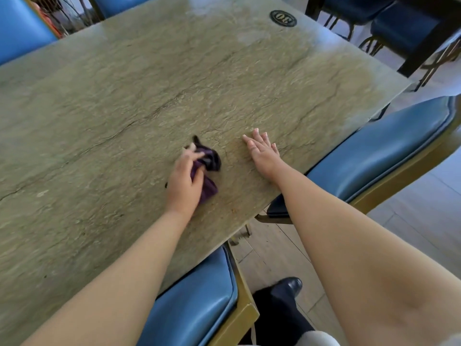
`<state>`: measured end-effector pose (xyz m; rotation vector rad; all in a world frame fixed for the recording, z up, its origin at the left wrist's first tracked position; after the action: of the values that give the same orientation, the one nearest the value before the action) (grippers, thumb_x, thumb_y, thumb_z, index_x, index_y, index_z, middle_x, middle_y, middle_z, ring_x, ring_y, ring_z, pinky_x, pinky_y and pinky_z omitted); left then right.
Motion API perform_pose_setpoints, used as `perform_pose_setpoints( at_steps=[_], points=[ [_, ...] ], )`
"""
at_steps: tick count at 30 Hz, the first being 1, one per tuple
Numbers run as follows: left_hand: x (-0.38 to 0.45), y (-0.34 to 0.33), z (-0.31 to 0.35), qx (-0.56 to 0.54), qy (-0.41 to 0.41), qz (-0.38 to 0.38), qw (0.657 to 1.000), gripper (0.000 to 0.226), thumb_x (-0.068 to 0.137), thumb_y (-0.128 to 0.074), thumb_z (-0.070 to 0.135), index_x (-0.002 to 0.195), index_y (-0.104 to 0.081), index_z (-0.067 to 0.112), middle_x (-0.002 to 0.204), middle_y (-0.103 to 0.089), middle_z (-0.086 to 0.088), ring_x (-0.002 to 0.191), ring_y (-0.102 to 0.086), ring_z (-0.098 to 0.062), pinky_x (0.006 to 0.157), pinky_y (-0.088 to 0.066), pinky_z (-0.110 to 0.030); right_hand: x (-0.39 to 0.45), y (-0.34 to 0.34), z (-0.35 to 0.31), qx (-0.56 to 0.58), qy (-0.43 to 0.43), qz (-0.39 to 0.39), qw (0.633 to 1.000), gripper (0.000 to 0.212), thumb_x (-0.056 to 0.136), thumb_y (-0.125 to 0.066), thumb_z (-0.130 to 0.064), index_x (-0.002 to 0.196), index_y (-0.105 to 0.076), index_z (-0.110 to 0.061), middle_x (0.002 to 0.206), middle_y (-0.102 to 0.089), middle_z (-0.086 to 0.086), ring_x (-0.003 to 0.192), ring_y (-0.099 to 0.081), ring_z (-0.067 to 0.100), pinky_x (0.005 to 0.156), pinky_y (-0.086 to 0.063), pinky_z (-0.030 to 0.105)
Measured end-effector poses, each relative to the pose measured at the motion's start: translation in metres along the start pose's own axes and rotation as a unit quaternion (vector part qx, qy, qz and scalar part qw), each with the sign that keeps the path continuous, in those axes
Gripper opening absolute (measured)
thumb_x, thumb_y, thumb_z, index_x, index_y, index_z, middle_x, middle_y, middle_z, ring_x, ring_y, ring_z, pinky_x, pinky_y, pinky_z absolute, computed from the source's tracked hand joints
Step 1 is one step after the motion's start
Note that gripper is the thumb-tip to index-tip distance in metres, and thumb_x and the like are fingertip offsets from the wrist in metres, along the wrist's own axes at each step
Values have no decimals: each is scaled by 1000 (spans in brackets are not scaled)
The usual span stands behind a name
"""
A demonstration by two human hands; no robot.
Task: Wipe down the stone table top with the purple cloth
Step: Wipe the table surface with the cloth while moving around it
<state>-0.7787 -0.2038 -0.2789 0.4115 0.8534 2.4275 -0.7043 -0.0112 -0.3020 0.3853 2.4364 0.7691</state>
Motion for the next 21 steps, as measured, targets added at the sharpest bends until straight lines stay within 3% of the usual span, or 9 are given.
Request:
perform_pose_setpoints(
  at_steps=[4, 9, 12, 14, 15, 18, 19, 21],
  points=[
    [47, -17, -18, 127, 54, 10, 990, 24, 94, -54, 17, 117, -61, 13, 153, -36, -10, 145, -24, -30, 119, -15, -43, 3, 0, 3, -10, 0, -2, 1000, 47, 105, -11, -33, 150, -24, -31, 161, 4, -9, 146, 14, 10, 116, 11, 32],
    [29, -57, 30, 148, -59, -60, 985, 32, 93, -56, 21, 125, -59, 18, 154, -36, -3, 146, -24, -24, 119, -21, -39, 1, 1, 1, 24, -10, 12, 1000, 47, 105, -11, -33, 151, -22, -30, 161, 1, -10, 146, 12, 10, 117, 9, 32],
    [-14, -72, 54, 122, -123, -143, 974, 33, 95, -54, 26, 127, -56, 26, 156, -30, 9, 147, -18, -12, 121, -13, -32, -8, 10, 3, 217, -68, 20, 974, 51, 102, -18, -46, 149, -28, -29, 159, -18, -5, 147, -8, 16, 119, -5, 39],
    [-42, -70, 60, 87, -185, -205, 957, 31, 95, -55, 24, 126, -58, 25, 154, -33, 12, 146, -19, -8, 120, -12, -28, -17, 22, 9, 377, -97, 85, 917, 48, 101, -25, -47, 141, -43, -27, 148, -42, -4, 137, -31, 15, 109, -22, 36],
    [-49, -65, 56, 65, -204, -227, 950, 30, 95, -56, 22, 125, -59, 24, 153, -35, 11, 146, -21, -7, 120, -13, -27, -24, 30, 11, 400, -106, 135, 901, 43, 101, -29, -40, 137, -49, -25, 140, -50, -4, 130, -40, 14, 101, -29, 33],
    [-31, -42, 27, 48, -165, -196, 965, 29, 94, -57, 18, 123, -60, 23, 152, -37, 9, 145, -23, -7, 120, -16, -32, -50, 43, 26, 256, -147, 253, 921, 42, 96, -33, -10, 131, -53, -22, 136, -52, 3, 117, -54, 22, 92, -47, 35],
    [-15, -35, 16, 55, -132, -161, 977, 28, 94, -57, 17, 122, -61, 22, 152, -38, 6, 145, -24, -11, 120, -18, -35, -55, 41, 32, 200, -159, 250, 934, 51, 92, -30, -1, 135, -50, -20, 145, -44, 5, 126, -48, 23, 100, -43, 36],
    [16, -27, 2, 72, -66, -92, 991, 26, 94, -57, 15, 119, -62, 16, 152, -39, -2, 145, -25, -22, 118, -20, -42, -55, 29, 40, 97, -153, 202, 962, 67, 87, -25, 13, 147, -34, -15, 160, -16, 1, 146, -15, 17, 116, -19, 32]
  ],
)
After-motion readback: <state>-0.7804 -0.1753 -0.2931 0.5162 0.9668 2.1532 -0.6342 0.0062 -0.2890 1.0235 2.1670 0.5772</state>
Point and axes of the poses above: each hand's wrist, its own x-axis towards the middle knuckle, its own y-axis out of the back of the hand, z = x × y, the point moved 7 cm from there along x, towards the middle knuckle
